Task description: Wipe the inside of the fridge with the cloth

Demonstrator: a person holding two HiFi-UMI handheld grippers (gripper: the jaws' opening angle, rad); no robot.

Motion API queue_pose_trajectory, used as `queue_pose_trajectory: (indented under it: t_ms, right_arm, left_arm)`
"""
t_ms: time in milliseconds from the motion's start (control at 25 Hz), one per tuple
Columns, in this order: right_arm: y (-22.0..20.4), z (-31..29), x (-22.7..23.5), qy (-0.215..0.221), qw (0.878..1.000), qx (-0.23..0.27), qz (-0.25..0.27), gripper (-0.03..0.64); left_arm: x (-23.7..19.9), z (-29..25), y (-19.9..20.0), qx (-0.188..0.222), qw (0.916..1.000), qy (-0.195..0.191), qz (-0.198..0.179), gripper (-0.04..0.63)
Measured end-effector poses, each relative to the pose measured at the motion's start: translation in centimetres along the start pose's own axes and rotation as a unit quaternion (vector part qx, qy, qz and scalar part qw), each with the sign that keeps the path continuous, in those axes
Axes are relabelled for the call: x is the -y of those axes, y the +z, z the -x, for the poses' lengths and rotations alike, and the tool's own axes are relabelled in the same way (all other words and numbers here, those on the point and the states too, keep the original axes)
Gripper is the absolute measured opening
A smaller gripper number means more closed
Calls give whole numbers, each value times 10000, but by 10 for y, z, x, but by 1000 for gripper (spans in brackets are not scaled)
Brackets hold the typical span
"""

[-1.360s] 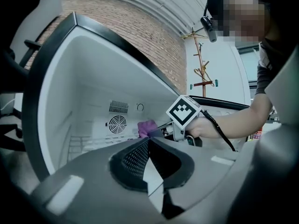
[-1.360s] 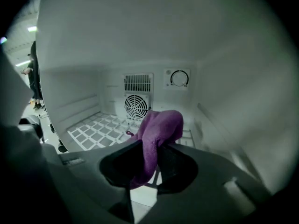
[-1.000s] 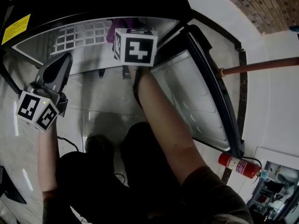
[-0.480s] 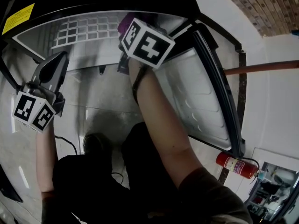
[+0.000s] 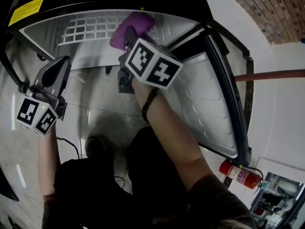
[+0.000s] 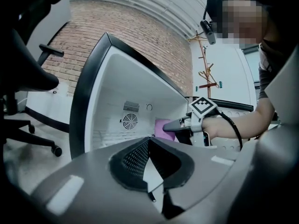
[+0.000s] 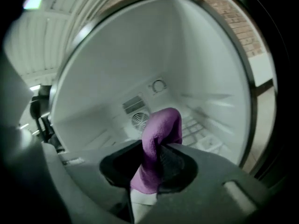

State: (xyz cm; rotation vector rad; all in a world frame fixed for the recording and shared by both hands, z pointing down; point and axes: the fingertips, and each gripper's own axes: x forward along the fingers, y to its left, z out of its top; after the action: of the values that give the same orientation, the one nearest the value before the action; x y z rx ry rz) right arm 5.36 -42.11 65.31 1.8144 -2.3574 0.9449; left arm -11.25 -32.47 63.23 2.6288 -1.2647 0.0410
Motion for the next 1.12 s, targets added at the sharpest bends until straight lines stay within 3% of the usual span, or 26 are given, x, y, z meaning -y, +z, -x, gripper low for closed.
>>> queue_pose_trajectory:
  t_ms: [80,200,320,440,560,680,840,960,1120]
  right_arm:
    - [-25,3,-37,700,9954,-209,622,78]
    - [-78,12,-83,1516,9761,-760,1359,78]
    - [-143,16,-108,2122,9540,-1663,1312,78]
    - [-193,-2,-102,2171,9421,-2228,1250,78]
    - [-202,-39,-91,2023,9501,-1824,1523,78]
    - [-195,-76,-100,2212,9562,-1432,1278,78]
    - [-187,-108,-128,2615,9477,-1095,1467,78]
    - [-181,-123,-139,2631,9432,-924,1808,78]
    - [-189,-144,-137,2456,9383,-1134,2155,78]
  left_arm:
    - [-3,6,-12,-29,10000,65,11,17]
    - [-11,16,-39,-172,9995,211,169,17]
    - [-21,25,-62,-236,9982,440,324,17]
    - [-35,30,-79,-210,9977,558,316,17]
    - [-48,31,-92,-165,9977,636,192,18]
    - [-53,29,-96,-272,9978,594,134,18]
    - [-71,28,-101,-323,9973,658,55,17]
    - [-84,25,-100,-372,9969,692,-81,17]
    - [-93,19,-97,-395,9964,736,-157,17]
